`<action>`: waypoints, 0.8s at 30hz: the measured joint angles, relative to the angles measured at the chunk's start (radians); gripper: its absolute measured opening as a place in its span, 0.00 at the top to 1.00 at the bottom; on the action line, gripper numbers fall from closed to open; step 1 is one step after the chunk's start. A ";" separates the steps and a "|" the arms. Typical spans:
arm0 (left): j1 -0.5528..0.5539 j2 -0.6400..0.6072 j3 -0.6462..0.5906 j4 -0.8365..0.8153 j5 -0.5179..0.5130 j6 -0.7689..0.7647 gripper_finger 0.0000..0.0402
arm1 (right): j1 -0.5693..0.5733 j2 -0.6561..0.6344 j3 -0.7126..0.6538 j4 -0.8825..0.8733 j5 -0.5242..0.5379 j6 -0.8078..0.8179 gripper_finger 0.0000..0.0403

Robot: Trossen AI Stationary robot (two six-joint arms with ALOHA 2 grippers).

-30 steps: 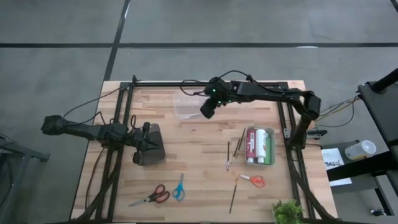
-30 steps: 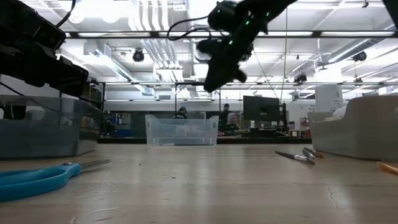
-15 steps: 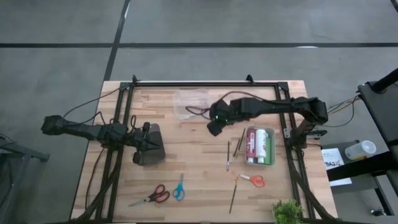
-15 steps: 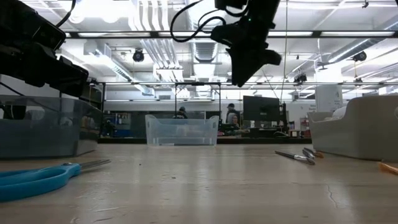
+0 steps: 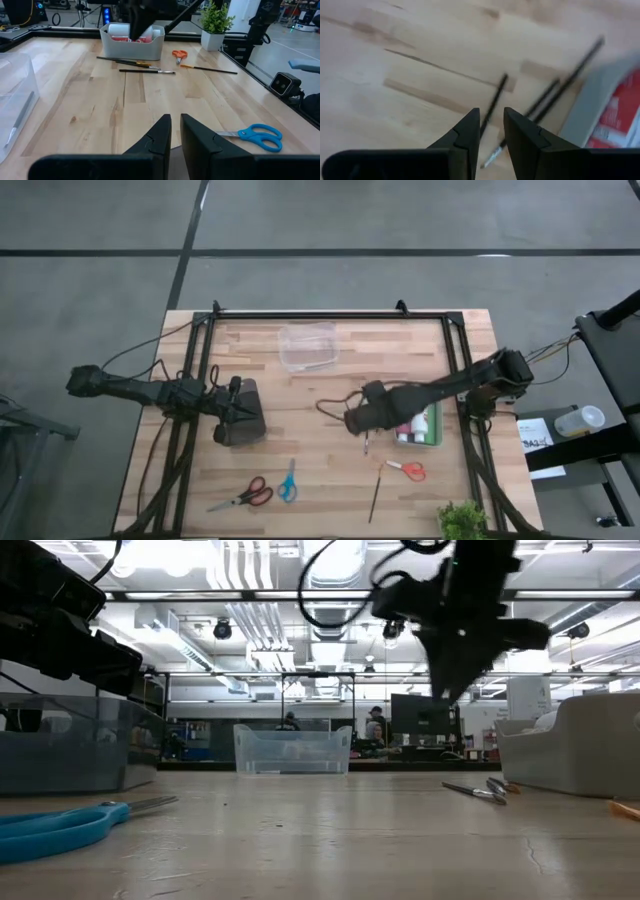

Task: Pick & Place Paint Supplies
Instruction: Put the silver paint brush into the transparent bin

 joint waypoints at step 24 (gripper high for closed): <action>0.000 0.000 0.000 0.000 0.000 0.000 0.87 | 0.072 0.003 -0.271 0.351 0.103 0.290 0.79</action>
